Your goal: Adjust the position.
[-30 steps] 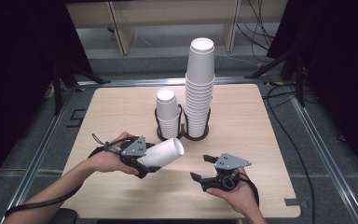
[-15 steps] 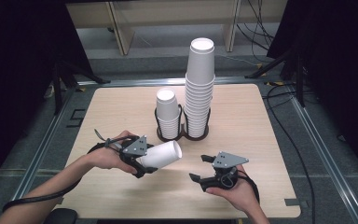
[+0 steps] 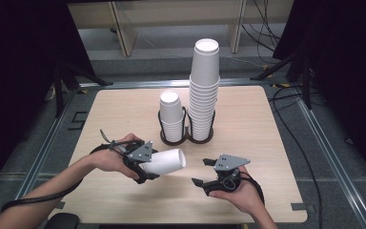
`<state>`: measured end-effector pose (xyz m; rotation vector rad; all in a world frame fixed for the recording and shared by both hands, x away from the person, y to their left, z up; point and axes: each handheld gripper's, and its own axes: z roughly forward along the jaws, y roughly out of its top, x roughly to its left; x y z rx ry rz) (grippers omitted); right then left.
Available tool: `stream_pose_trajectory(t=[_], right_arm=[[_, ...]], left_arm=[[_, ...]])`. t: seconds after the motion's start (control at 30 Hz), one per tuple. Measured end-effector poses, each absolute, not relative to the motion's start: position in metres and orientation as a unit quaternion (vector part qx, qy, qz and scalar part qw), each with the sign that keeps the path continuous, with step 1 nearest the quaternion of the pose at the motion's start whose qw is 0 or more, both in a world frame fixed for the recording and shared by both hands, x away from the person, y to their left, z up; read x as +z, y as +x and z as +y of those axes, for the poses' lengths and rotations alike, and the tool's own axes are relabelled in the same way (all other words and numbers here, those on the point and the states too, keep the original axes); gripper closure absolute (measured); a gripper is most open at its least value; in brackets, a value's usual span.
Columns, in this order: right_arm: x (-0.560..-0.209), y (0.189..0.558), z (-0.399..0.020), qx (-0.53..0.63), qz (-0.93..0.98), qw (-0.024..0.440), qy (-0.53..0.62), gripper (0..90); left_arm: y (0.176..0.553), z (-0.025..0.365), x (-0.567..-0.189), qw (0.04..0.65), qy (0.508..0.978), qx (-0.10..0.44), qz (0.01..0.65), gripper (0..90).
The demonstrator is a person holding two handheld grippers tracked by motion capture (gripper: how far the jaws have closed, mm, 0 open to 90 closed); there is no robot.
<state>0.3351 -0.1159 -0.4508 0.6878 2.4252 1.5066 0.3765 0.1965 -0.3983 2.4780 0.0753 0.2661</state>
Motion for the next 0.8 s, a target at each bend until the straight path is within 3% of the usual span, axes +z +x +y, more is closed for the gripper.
stream_pose_trajectory(t=[0.8], right_arm=[[-0.4477, 0.3372, -0.1105, 0.506, 0.828, 0.106, 0.218, 20.8]], left_arm=[[0.3799, 0.1907, -0.4024, 0.250, 0.965, 0.080, -0.008, 20.9]])
